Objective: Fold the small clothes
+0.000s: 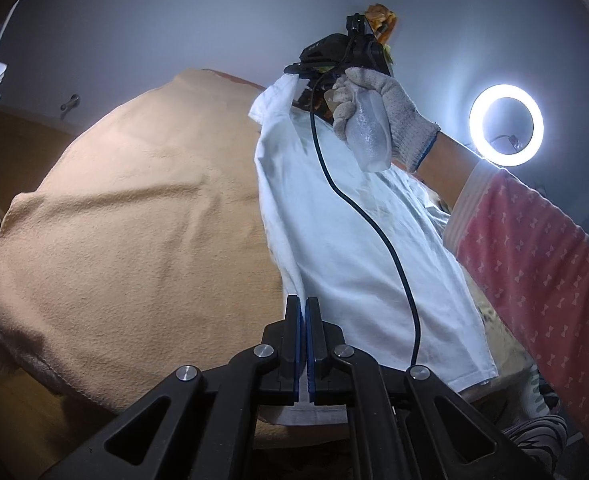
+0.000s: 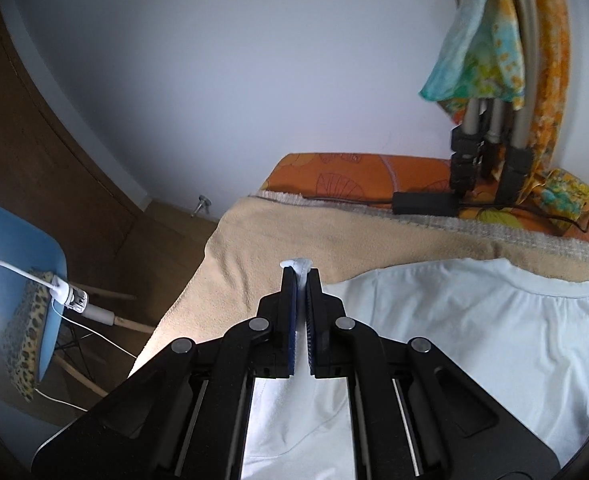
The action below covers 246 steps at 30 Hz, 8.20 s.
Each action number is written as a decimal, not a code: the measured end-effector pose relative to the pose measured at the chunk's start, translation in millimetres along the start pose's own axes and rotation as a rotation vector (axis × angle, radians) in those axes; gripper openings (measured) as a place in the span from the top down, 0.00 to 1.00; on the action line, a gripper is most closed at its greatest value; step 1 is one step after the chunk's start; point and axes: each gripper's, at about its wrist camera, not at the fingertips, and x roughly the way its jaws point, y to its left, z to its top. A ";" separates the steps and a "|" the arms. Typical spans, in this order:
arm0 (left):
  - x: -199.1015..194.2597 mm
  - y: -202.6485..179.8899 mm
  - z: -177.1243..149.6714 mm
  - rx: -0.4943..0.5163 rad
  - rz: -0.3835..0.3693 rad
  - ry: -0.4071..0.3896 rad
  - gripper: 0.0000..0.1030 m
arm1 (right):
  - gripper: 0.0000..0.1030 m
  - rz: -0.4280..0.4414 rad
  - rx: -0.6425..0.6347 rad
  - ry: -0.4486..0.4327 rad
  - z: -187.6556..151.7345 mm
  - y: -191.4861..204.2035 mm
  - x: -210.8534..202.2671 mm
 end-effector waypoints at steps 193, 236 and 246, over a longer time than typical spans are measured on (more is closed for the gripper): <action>29.0 -46.0 36.2 0.172 -0.097 0.037 0.70 | 0.96 -0.100 0.253 0.033 -60.3 -198.4 -164.6; 14.3 -17.6 4.9 0.151 0.013 0.096 0.56 | 0.56 -0.166 0.282 -0.001 -227.3 -130.2 -299.3; 12.2 -12.0 -34.2 0.127 -0.004 0.205 0.54 | 0.56 -0.070 0.345 0.170 -371.7 -106.0 -292.9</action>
